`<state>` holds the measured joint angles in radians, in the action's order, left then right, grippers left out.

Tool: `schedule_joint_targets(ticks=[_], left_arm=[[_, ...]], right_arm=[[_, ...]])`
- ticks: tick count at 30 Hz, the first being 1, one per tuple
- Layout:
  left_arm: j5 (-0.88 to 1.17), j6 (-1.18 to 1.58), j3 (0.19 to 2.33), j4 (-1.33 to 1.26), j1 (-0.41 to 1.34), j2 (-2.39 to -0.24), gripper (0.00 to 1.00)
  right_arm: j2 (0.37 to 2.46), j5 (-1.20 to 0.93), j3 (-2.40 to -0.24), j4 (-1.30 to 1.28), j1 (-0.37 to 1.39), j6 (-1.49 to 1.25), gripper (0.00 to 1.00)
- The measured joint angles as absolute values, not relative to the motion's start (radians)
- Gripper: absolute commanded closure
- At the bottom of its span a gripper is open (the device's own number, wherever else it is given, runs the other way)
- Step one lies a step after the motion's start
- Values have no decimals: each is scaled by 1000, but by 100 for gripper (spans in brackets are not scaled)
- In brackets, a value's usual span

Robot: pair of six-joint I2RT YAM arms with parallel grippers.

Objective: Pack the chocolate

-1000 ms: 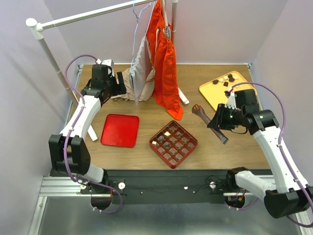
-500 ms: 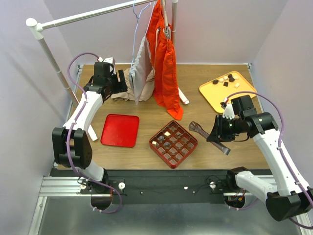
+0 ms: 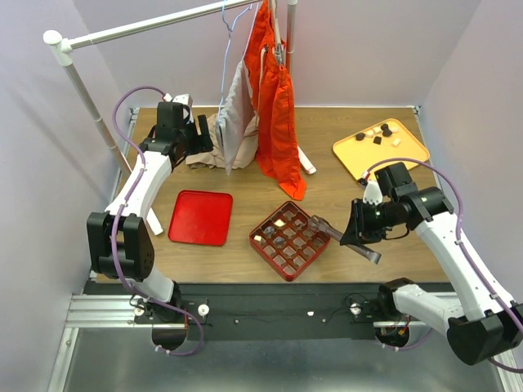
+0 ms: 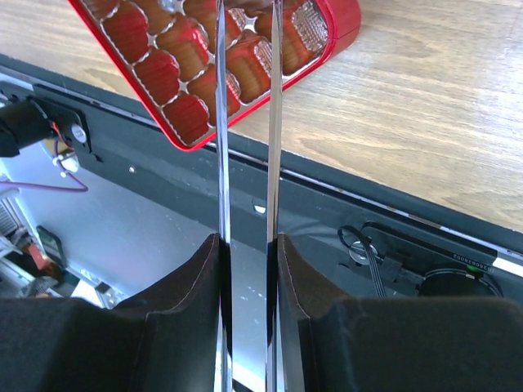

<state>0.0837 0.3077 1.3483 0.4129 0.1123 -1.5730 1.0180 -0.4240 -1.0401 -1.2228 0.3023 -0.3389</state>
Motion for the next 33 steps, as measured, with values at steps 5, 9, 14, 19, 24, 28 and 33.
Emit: schedule_joint_targets(ticks=[5,9,14,19,24,28,33], left_arm=[[83,308,1348,413,112,-1573,15],[83,308,1348,413,112,-1573,15],[83,308,1348,413,112,-1573,15],[83,308,1348,413,112,-1573,15],[83,308,1348,413,112,-1573,15],[83,308,1348,413,112,-1573,16],[83,307,1348,413,112,-1573,15]], right_arm=[[1030,-424,-1033,-1221,316,-339,60],[1036,-422,-1025,-1221,320,-339,51],[1040,-423,-1025,-1216,322,-338,48],[1040,-423,-1025,-1213,322,-339,49],[1040,-420,-1026,-1213,322,-339,57],[1040,-408,-1037,-1214,322,-340,62],[1040,-400,-1062,-1213,322,-340,61]])
